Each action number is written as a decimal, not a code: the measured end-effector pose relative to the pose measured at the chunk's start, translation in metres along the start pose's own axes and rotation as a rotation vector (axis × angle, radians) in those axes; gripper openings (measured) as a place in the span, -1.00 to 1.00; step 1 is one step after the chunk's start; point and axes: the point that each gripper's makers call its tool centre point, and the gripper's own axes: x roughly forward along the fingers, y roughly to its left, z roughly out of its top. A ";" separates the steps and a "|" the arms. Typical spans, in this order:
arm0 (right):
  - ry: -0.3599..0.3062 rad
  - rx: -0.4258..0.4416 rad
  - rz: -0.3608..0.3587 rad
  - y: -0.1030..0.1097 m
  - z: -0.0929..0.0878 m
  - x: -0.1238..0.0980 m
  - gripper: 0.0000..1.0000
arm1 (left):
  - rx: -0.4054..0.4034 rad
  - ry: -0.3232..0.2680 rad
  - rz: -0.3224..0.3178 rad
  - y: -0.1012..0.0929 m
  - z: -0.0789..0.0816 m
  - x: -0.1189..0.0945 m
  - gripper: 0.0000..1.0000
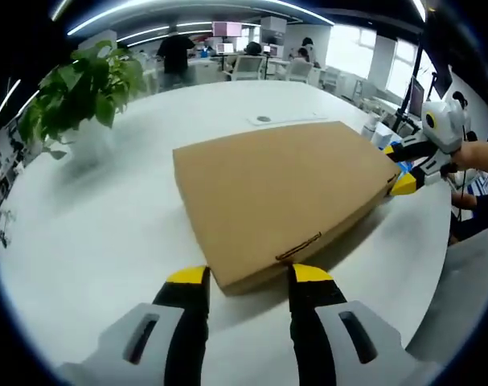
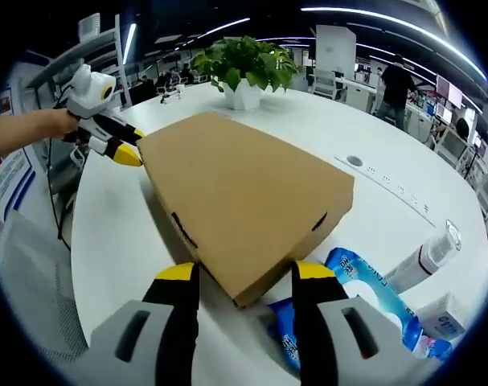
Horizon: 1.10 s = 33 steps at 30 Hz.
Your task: Operate the shoe box by opening the lid, removing the specified soft item, and placing it in the target area until the item is outside and the box remains undamaged.
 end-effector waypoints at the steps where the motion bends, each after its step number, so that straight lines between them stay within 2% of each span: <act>1: 0.001 0.011 0.001 -0.001 -0.001 -0.001 -0.15 | 0.013 0.000 -0.004 -0.001 -0.001 0.000 -0.23; 4: 0.000 0.018 0.006 0.000 -0.003 -0.005 -0.20 | 0.028 -0.003 0.007 -0.001 -0.002 -0.003 -0.04; 6: -0.017 0.017 -0.010 -0.001 -0.001 -0.012 -0.14 | 0.037 -0.014 0.017 -0.002 -0.002 -0.008 0.05; 13: -0.066 0.016 -0.049 -0.004 -0.003 -0.041 -0.02 | 0.035 -0.038 0.023 -0.012 -0.012 -0.028 0.08; 20: -0.107 0.022 -0.111 -0.007 -0.014 -0.080 0.06 | 0.017 -0.107 0.034 -0.033 -0.014 -0.057 0.16; 33: -0.140 0.085 -0.239 -0.003 -0.047 -0.154 0.31 | 0.048 -0.202 0.035 -0.080 -0.019 -0.104 0.30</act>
